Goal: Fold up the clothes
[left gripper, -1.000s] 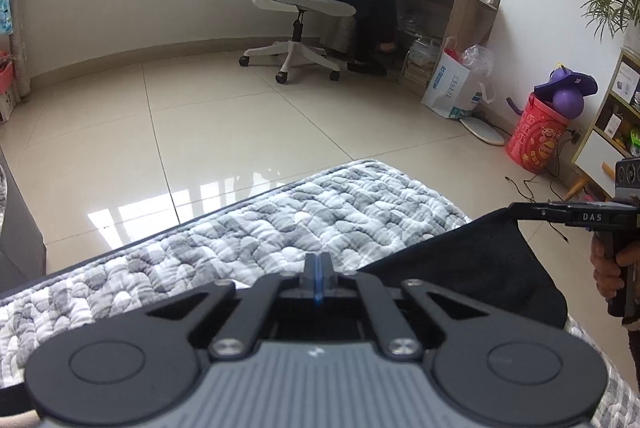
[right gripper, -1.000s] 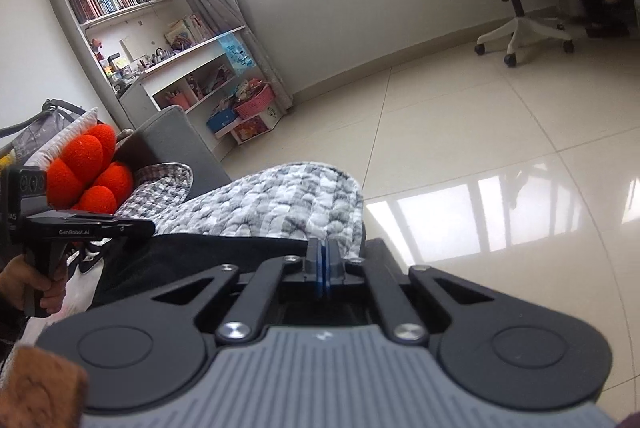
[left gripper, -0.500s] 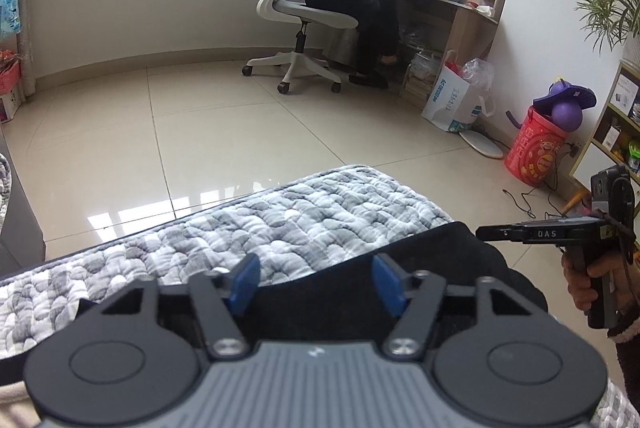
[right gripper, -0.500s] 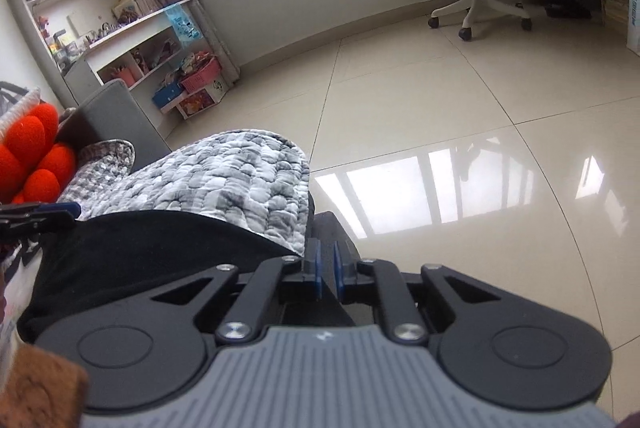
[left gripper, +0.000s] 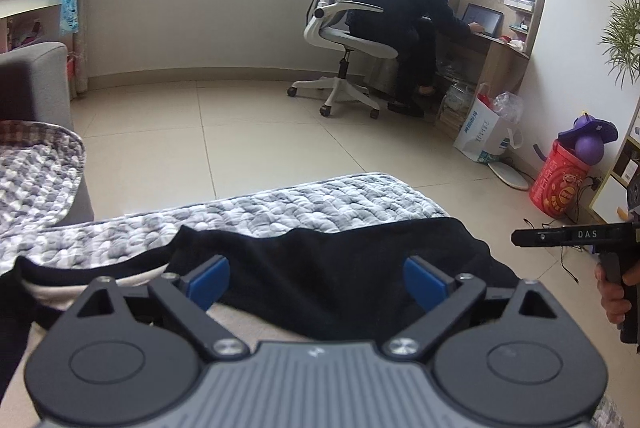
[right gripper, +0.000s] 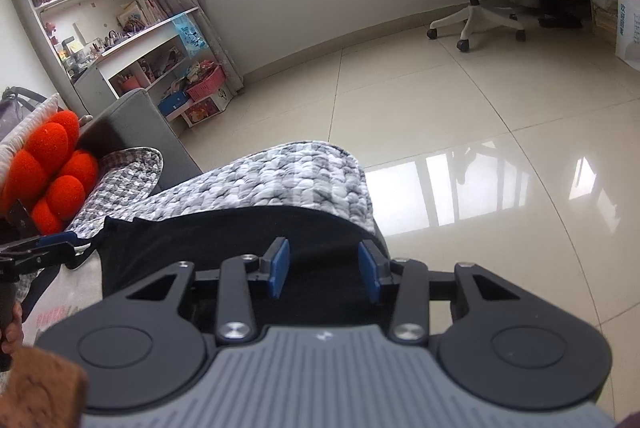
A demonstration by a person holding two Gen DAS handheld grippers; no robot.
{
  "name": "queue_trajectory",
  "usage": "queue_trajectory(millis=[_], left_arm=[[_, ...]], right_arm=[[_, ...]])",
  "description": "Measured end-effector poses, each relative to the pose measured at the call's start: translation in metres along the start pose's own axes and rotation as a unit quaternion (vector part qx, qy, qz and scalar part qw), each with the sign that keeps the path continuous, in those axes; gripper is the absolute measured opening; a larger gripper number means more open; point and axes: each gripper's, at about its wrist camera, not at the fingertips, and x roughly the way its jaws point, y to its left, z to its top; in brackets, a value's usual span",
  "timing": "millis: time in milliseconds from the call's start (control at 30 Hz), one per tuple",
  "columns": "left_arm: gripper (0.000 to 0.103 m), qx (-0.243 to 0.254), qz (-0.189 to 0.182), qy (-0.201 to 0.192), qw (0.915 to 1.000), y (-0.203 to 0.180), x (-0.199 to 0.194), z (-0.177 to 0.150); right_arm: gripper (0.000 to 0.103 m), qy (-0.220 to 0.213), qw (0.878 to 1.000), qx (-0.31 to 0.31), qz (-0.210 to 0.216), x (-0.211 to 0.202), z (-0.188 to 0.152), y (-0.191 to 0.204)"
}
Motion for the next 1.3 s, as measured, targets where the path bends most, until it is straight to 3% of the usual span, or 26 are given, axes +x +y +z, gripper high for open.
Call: queue_trajectory(millis=[233,367,667,767,867,967,1100,1300], left_arm=[[0.102,-0.020,0.044,0.013,0.9988,0.014,-0.068,-0.013],[0.102,-0.037,0.092,0.013,0.9950,0.025,-0.104,-0.019],[0.102,-0.091,0.154,-0.029,0.9835,0.053,-0.179,-0.028],[0.102,-0.116,0.168,-0.066,0.9767,0.057,-0.194,-0.041],[0.102,-0.133,0.168,-0.094,0.9722,0.060,-0.199,-0.056],[0.102,-0.148,0.140,-0.073,0.9764,0.068,-0.185,-0.064],[0.102,-0.192,0.102,-0.066,0.9739,0.080,-0.165,-0.070],[0.102,-0.208,0.089,-0.057,0.9723,0.083,-0.141,-0.072]], right_arm=[[0.043,0.021,0.999,0.045,-0.007,-0.021,-0.010,0.024],[0.043,0.016,0.997,0.075,-0.010,-0.039,-0.009,0.043],[0.043,-0.008,0.989,0.148,-0.029,-0.069,-0.004,0.087],[0.045,-0.012,0.985,0.166,-0.033,-0.067,-0.014,0.097],[0.047,-0.013,0.981,0.189,-0.029,-0.058,-0.031,0.097],[0.047,-0.011,0.975,0.222,-0.019,-0.046,-0.051,0.088],[0.047,0.011,0.965,0.263,-0.013,-0.019,-0.066,0.076],[0.042,-0.028,0.958,0.287,-0.007,0.009,-0.067,0.068]])
